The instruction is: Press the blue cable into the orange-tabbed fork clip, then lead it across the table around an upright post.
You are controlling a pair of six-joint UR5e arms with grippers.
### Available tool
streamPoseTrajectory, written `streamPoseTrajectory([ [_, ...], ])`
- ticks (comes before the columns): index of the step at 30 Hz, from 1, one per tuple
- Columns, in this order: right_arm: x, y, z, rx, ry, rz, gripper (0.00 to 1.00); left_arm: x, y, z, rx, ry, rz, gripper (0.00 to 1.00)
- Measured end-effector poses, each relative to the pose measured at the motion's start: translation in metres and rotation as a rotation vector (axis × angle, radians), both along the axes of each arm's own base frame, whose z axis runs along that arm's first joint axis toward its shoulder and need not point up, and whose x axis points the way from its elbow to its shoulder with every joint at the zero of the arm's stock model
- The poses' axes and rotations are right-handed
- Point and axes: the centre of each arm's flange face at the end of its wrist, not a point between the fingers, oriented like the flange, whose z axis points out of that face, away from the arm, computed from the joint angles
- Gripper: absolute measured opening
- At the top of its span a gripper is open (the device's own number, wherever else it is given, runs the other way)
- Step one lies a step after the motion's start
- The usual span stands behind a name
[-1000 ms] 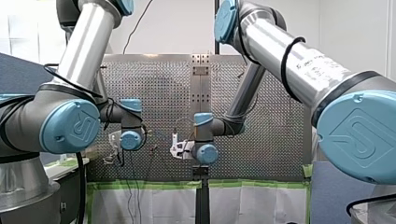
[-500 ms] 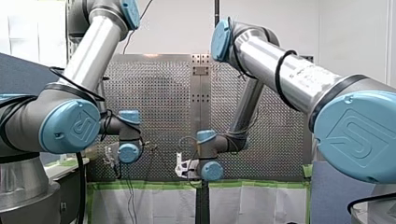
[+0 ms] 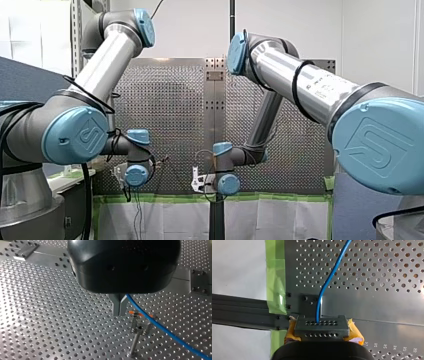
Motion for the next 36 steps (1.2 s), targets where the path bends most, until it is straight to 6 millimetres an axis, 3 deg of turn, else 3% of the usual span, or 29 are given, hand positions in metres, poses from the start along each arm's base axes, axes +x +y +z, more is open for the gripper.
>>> streamPoseTrajectory([
  [9, -0.004, -0.014, 0.004, -0.005, 0.022, -0.013, 0.0, 0.025, 0.001, -0.02, -0.007, -0.012, 0.007, 0.0],
  [14, -0.01, -0.022, 0.004, -0.006, 0.025, -0.025, 0.0, 0.029, 0.01, -0.039, -0.006, 0.026, 0.008, 0.0],
  [25, -0.013, -0.033, 0.007, -0.018, 0.026, -0.037, 0.0, 0.022, 0.04, -0.08, 0.031, 0.126, 0.007, 0.0],
  [36, 0.003, -0.037, 0.018, -0.05, 0.024, -0.01, 0.0, -0.004, 0.04, -0.119, 0.104, 0.253, -0.031, 0.0],
])
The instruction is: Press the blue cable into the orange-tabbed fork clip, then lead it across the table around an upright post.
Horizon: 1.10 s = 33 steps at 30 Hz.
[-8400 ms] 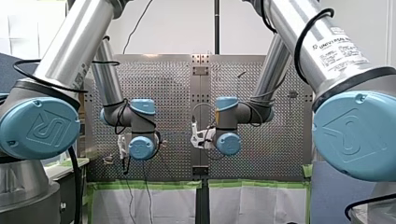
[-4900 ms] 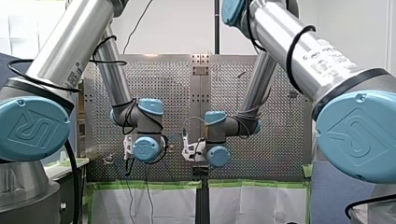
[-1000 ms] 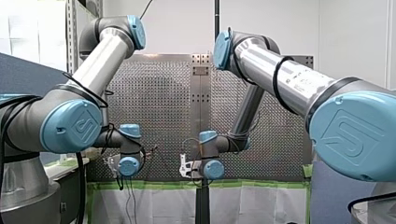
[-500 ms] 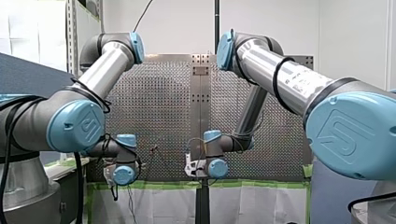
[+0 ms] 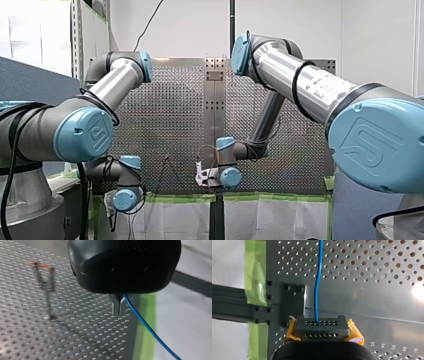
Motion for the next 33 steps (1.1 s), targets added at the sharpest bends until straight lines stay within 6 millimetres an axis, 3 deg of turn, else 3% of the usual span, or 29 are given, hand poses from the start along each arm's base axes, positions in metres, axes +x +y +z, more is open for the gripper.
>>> streamPoseTrajectory([
  [12, 0.007, -0.004, 0.005, -0.003, -0.018, 0.015, 0.0, 0.003, -0.004, 0.023, 0.015, 0.031, -0.017, 0.0],
  [27, 0.007, -0.004, 0.004, -0.001, -0.027, 0.03, 0.0, 0.028, -0.005, 0.073, 0.002, -0.062, -0.013, 0.0],
  [33, 0.009, -0.003, 0.004, -0.001, -0.034, 0.043, 0.0, 0.037, -0.005, 0.079, -0.017, -0.09, -0.008, 0.0],
])
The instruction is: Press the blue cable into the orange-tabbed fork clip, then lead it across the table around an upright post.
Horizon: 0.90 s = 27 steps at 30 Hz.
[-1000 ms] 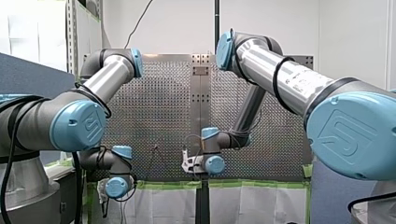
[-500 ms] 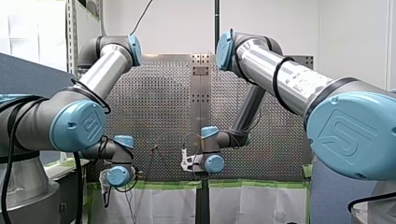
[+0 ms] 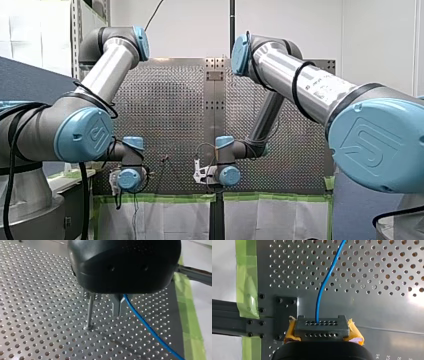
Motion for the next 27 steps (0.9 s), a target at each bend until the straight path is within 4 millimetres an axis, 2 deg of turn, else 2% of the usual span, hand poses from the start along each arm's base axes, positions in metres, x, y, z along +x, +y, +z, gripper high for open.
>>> streamPoseTrajectory([
  [8, -0.003, -0.004, -0.001, 0.002, 0.0, -0.003, 0.0, 0.006, 0.006, 0.001, -0.01, -0.011, 0.036, 0.0],
  [19, -0.006, -0.01, -0.001, 0.002, -0.006, -0.013, 0.0, 0.03, 0.005, 0.005, -0.02, -0.022, 0.026, 0.0],
  [27, -0.007, -0.011, -0.001, 0.002, -0.003, -0.014, 0.0, 0.04, 0.005, 0.007, -0.025, -0.028, 0.011, 0.0],
])
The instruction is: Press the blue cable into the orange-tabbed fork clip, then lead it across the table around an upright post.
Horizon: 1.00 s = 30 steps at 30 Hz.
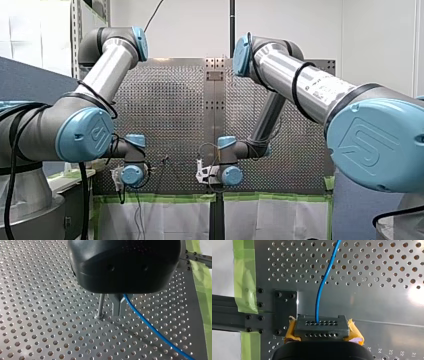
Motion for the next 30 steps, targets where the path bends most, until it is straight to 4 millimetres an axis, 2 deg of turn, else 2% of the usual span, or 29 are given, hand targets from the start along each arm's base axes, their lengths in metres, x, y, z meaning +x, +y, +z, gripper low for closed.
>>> streamPoseTrajectory([
  [15, -0.002, -0.002, -0.001, -0.002, 0.008, -0.009, 0.0, 0.011, 0.0, 0.0, -0.007, 0.012, -0.016, 0.0],
  [25, -0.008, -0.008, -0.001, -0.003, 0.009, -0.036, 0.0, 0.036, 0.0, 0.007, -0.023, 0.013, -0.024, 0.0],
  [30, -0.012, -0.01, -0.005, -0.002, 0.019, -0.063, 0.0, 0.04, 0.003, 0.007, -0.026, 0.028, -0.019, 0.0],
])
